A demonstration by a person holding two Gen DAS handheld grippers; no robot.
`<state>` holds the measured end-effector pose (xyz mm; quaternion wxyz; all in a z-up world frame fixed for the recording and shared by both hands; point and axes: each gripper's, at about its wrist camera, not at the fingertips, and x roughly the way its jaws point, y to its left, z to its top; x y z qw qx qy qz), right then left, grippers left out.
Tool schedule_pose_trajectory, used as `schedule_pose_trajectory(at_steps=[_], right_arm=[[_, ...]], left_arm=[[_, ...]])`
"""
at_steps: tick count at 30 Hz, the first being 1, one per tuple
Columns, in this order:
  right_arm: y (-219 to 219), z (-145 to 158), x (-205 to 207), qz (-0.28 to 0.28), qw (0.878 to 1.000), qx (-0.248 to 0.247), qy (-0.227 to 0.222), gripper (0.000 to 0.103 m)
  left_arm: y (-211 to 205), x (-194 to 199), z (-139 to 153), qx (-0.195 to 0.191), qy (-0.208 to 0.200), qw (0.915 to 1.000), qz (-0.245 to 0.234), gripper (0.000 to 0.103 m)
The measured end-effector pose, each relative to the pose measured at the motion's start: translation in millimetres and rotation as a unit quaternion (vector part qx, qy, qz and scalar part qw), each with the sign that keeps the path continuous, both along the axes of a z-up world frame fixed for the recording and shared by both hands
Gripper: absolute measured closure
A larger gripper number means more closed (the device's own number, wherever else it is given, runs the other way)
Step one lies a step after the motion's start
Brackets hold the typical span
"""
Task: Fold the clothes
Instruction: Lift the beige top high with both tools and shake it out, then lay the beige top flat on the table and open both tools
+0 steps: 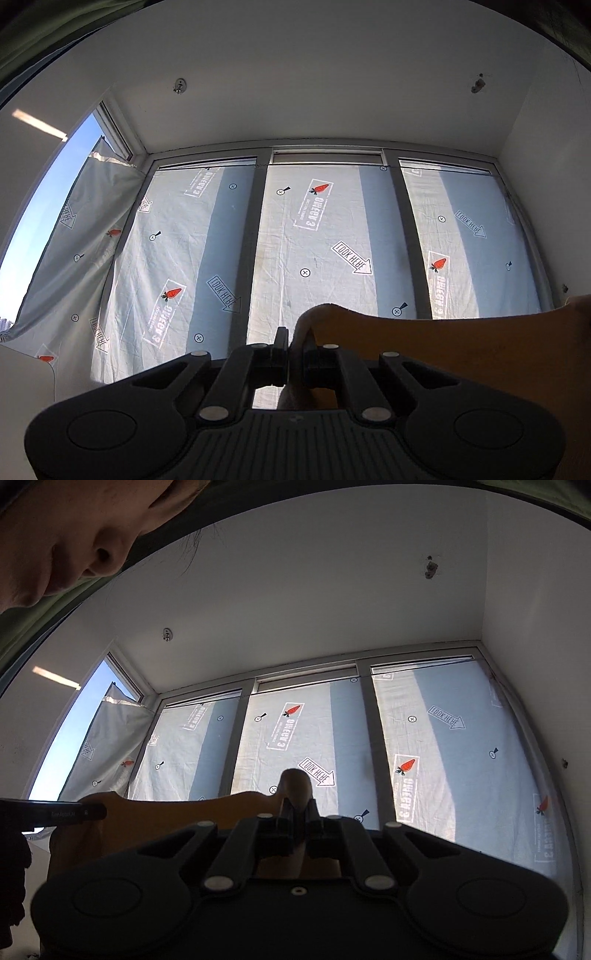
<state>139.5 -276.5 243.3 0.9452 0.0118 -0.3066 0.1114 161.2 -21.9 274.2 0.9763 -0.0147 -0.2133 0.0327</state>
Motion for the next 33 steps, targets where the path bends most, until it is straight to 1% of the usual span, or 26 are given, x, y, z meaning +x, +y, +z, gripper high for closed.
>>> schedule_pose_trajectory(at_steps=[2,4,6,8,10,12,13,14,15,16,17,18,19,20,21,22,23,24,25,27,29,30,31,32,33], right_arm=[[0,-6,16,-0.01,1.0,-0.004,0.017,0.097],[2,-13,38,-0.02,0.999,-0.008,0.039,0.097],[8,-24,72,-0.036,0.997,-0.019,0.067,0.097],[15,-38,112,-0.052,0.993,-0.034,0.1,0.097],[21,-56,160,-0.061,0.987,-0.047,0.139,0.097],[26,-76,214,-0.066,0.979,-0.057,0.184,0.097],[25,-91,250,-0.059,0.973,-0.053,0.218,0.097],[25,-108,285,-0.054,0.965,-0.052,0.253,0.097],[27,-128,322,-0.056,0.953,-0.059,0.292,0.097],[30,-149,359,-0.057,0.94,-0.065,0.331,0.092],[33,-171,390,-0.061,0.926,-0.074,0.366,0.085],[36,-197,414,-0.069,0.911,-0.085,0.398,0.08],[39,-222,438,-0.077,0.895,-0.097,0.429,0.079],[42,-245,455,-0.082,0.88,-0.105,0.456,0.079],[41,-263,459,-0.081,0.869,-0.106,0.476,0.078],[38,-277,455,-0.075,0.862,-0.102,0.491,0.074],[35,-293,449,-0.069,0.854,-0.098,0.507,0.07],[30,-307,438,-0.066,0.844,-0.096,0.523,0.065],[25,-321,425,-0.067,0.834,-0.097,0.54,0.064],[13,-348,392,-0.077,0.807,-0.102,0.576,0.064],[0,-367,353,-0.087,0.781,-0.099,0.61,0.064],[-7,-374,333,-0.093,0.77,-0.096,0.624,0.064],[-14,-379,315,-0.101,0.761,-0.092,0.635,0.064],[-21,-383,297,-0.108,0.751,-0.088,0.645,0.064],[-27,-387,280,-0.115,0.744,-0.084,0.653,0.063]], left_arm=[[1,17,-6,-0.005,0.024,0.9997,-0.004,0.095],[0,41,-16,-0.005,0.048,0.9988,0.002,0.095],[0,73,-31,-0.003,0.075,0.9971,0.013,0.096],[2,112,-45,-0.008,0.109,0.9939,0.014,0.096],[9,164,-64,-0.025,0.155,0.9875,0.007,0.097],[16,225,-91,-0.039,0.205,0.9779,0.006,0.097],[17,254,-105,-0.04,0.229,0.9725,0.009,0.097],[17,285,-121,-0.032,0.257,0.9659,0.015,0.097],[16,322,-143,-0.024,0.289,0.9569,0.02,0.096],[16,357,-168,-0.022,0.32,0.947,0.024,0.094],[17,391,-196,-0.019,0.361,0.932,0.026,0.093],[18,423,-228,-0.017,0.411,0.9111,0.027,0.091],[19,445,-253,-0.016,0.452,0.8912,0.032,0.091],[21,452,-274,-0.019,0.481,0.8758,0.037,0.091],[22,454,-296,-0.023,0.504,0.8624,0.038,0.087],[24,449,-319,-0.025,0.524,0.8508,0.035,0.079],[24,437,-337,-0.021,0.538,0.8424,0.03,0.074],[23,424,-353,-0.015,0.552,0.8333,0.028,0.067],[23,409,-368,-0.008,0.57,0.8213,0.029,0.066],[23,374,-397,0.0,0.609,0.7928,0.024,0.065],[26,333,-421,-0.003,0.646,0.7633,0.02,0.063],[28,313,-430,-0.005,0.661,0.7501,0.02,0.06],[30,295,-436,-0.004,0.671,0.7409,0.023,0.056],[31,277,-442,0.001,0.679,0.7336,0.026,0.054],[31,261,-446,0.007,0.685,0.7282,0.032,0.049]])
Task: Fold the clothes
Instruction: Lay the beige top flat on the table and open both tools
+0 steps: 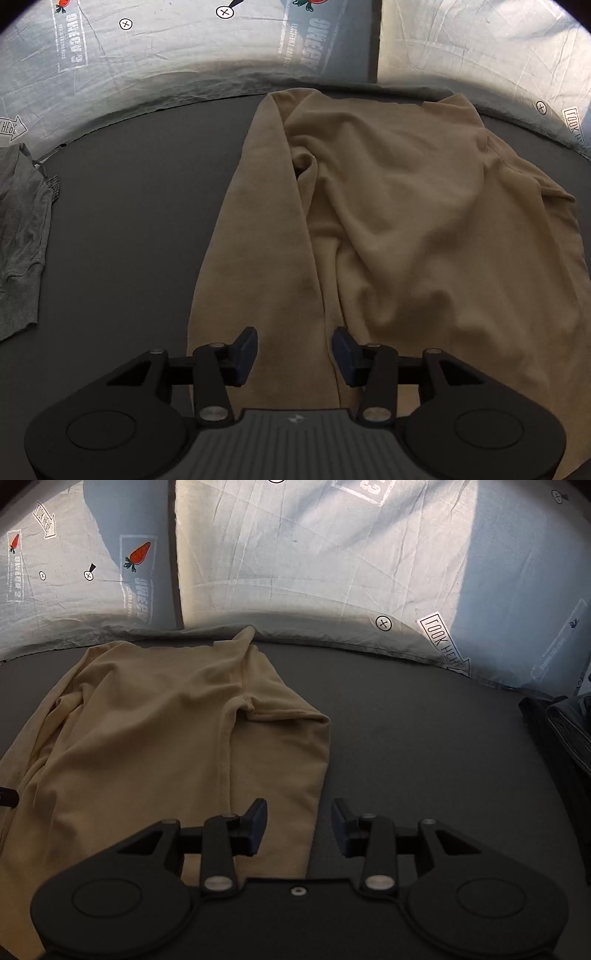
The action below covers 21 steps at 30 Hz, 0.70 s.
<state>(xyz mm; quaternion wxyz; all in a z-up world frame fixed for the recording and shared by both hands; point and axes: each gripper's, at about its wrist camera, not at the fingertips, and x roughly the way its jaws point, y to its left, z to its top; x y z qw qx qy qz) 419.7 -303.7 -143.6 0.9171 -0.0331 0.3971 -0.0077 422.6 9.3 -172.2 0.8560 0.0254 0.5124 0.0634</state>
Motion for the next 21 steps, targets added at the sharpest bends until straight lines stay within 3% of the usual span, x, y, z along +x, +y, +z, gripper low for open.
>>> schedule_pose_trajectory(at_steps=[4,6,9,13,17,21], right_arm=[[-19,-11,-53,-0.026,0.999,0.004,0.033,0.062],[-25,-14,-70,-0.032,0.998,0.039,0.04,0.062],[-31,-17,-81,-0.04,0.994,0.098,0.039,0.062],[-24,-23,-79,-0.023,0.993,0.114,0.032,0.062],[-13,-32,-66,-0.002,0.993,0.11,0.035,0.063],[0,-35,-57,0.014,0.995,0.085,0.044,0.067]], left_arm=[[1,-48,-3,0.03,0.004,0.9994,0.015,0.035],[2,-57,-1,0.036,0.008,0.9992,0.018,0.034],[4,-69,-2,0.044,0.01,0.9988,0.018,0.029],[3,-68,-3,0.07,0.002,0.9975,0.013,0.014],[14,-66,-4,0.05,0.009,0.9981,0.036,0.005],[31,-63,-10,-0.003,0.017,0.9971,0.074,0.0]])
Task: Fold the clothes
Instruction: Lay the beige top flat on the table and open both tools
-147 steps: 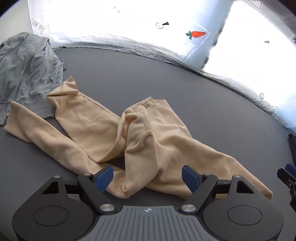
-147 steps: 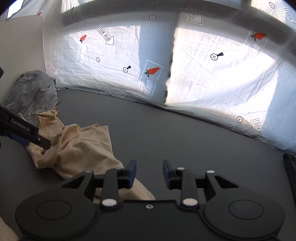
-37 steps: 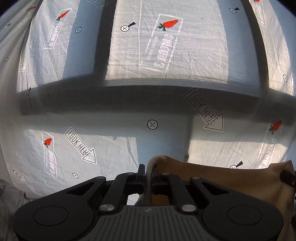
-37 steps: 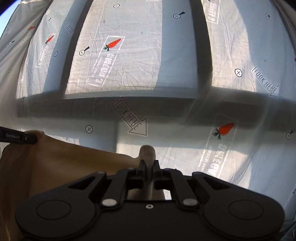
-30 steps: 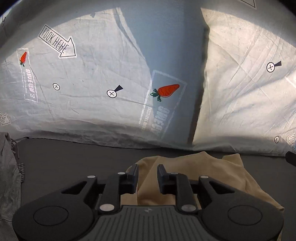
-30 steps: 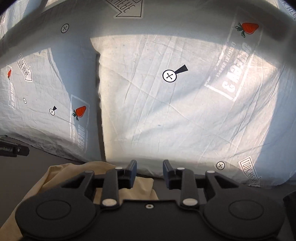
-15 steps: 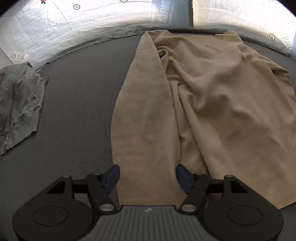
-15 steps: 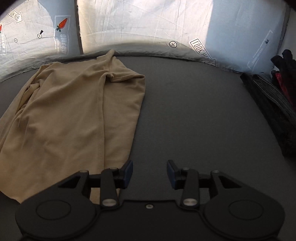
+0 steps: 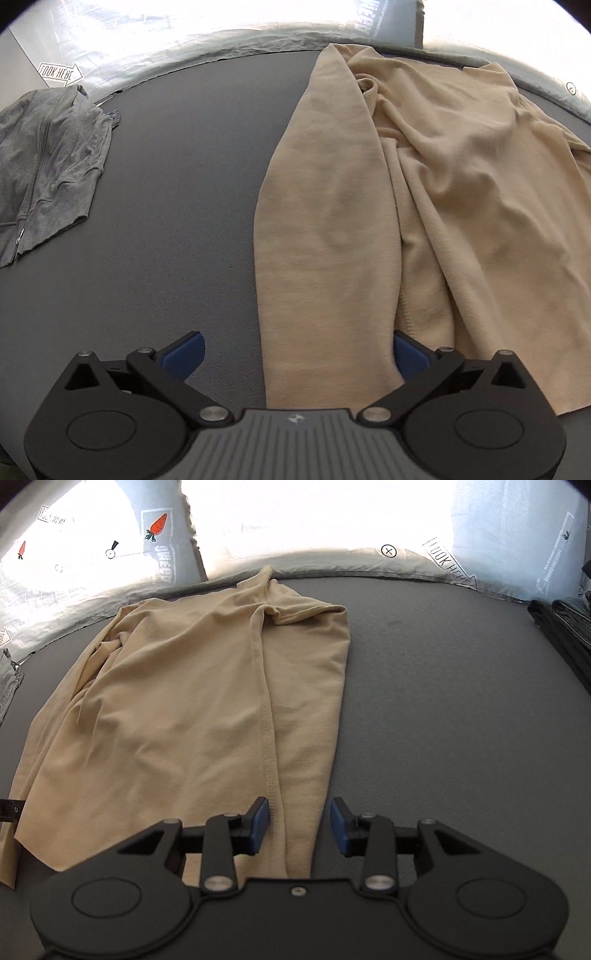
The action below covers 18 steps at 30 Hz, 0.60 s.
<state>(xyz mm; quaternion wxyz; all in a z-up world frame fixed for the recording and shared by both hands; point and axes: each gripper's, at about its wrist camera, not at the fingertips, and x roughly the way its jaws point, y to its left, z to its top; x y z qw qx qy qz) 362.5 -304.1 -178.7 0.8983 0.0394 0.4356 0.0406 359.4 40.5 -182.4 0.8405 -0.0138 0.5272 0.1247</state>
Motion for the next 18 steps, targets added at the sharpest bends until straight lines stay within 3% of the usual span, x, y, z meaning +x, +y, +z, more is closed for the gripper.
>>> schedule_pose_trajectory(at_steps=[5,18], right_arm=[[-3,0,0,-0.01,1.0,0.012,0.004,0.07],[-19,2,-2,-0.061,0.997,0.052,-0.016,0.069]], left_arm=[[12,-4,-5,-0.047,-0.009,0.9985,0.027,0.0],[13,-5,-7,-0.047,-0.014,0.9986,0.021,0.0]])
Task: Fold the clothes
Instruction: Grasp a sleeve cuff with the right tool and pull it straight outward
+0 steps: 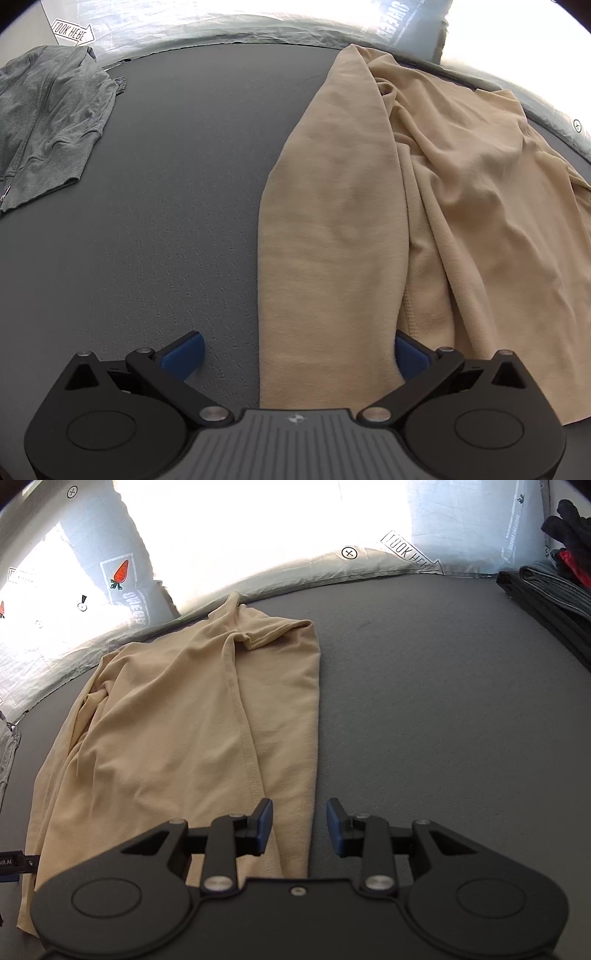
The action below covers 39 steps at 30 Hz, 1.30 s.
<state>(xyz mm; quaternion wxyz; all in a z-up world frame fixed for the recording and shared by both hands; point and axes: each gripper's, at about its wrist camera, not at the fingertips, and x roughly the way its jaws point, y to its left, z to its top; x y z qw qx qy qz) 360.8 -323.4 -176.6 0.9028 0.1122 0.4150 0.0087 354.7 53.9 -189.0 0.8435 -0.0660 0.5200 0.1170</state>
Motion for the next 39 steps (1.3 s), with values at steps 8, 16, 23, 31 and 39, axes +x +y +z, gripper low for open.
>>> schedule_pose_trajectory(at_steps=[8,16,23,31,39], right_arm=[[19,-3,4,0.063,0.995,-0.072,-0.007,0.099],[12,45,5,0.048,0.936,-0.325,-0.126,0.102],[15,71,-11,0.027,0.813,-0.535,-0.228,0.102],[10,-6,-37,0.053,0.921,-0.385,-0.009,0.094],[-77,18,-35,-0.179,0.969,-0.169,-0.027,0.067]], left_arm=[[-1,0,-1,0.0,0.0,1.0,0.0,0.0],[-2,0,-1,0.001,-0.002,1.0,0.0,0.0],[-2,1,-1,0.001,-0.005,1.0,-0.001,0.0],[-1,0,-2,0.003,-0.009,1.0,-0.003,0.0],[1,1,-2,0.003,-0.006,0.9999,-0.008,0.0]])
